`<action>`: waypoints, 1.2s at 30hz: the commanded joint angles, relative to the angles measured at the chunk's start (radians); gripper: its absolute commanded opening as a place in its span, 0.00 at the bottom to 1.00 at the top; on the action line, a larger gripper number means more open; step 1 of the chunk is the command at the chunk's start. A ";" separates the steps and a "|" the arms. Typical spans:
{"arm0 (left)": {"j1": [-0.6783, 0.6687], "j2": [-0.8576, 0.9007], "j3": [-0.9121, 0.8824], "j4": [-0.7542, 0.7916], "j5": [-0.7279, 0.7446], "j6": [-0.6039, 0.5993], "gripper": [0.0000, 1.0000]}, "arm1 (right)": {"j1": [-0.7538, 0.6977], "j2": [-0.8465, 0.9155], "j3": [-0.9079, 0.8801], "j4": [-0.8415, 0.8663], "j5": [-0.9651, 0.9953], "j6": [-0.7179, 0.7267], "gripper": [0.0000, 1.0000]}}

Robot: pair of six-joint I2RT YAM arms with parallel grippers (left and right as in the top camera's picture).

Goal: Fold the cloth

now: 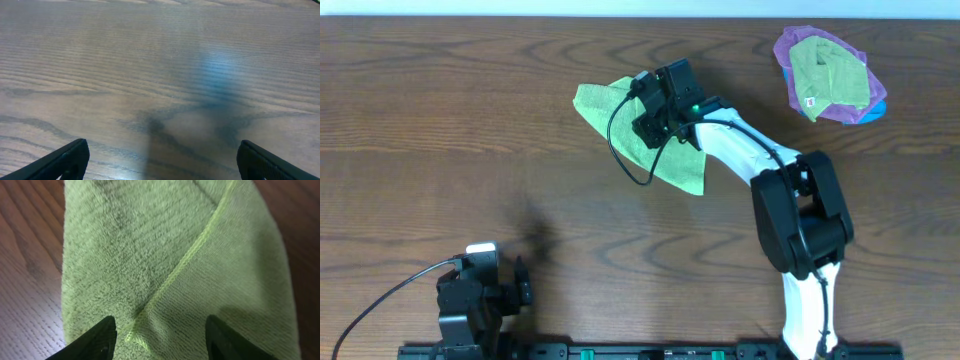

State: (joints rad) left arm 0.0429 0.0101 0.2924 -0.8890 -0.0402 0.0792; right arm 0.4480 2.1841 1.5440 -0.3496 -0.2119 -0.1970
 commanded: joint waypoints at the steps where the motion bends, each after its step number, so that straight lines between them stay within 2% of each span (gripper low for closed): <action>1: -0.004 -0.006 -0.011 -0.056 -0.014 0.022 0.95 | 0.011 0.027 0.016 -0.002 -0.018 0.017 0.56; 12: -0.004 -0.006 -0.011 -0.056 -0.014 0.022 0.95 | 0.008 0.049 0.016 -0.006 -0.017 0.017 0.52; 16: -0.004 -0.006 -0.011 -0.056 -0.014 0.022 0.95 | 0.008 0.061 0.016 -0.003 -0.017 0.017 0.41; 20: -0.004 -0.006 -0.011 -0.056 -0.014 0.022 0.95 | 0.008 0.059 0.026 0.008 0.006 0.017 0.25; 27: -0.004 -0.006 -0.011 -0.056 -0.014 0.022 0.95 | 0.010 0.023 0.058 -0.005 0.025 0.017 0.03; 31: -0.004 -0.006 -0.011 -0.056 -0.014 0.022 0.95 | 0.008 -0.024 0.063 -0.018 0.035 0.017 0.01; 36: -0.004 -0.006 -0.011 -0.056 -0.014 0.022 0.95 | 0.008 -0.085 0.063 -0.045 0.175 0.016 0.01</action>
State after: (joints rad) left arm 0.0429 0.0101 0.2924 -0.8890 -0.0402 0.0792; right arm 0.4480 2.1704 1.5848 -0.3878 -0.1333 -0.1844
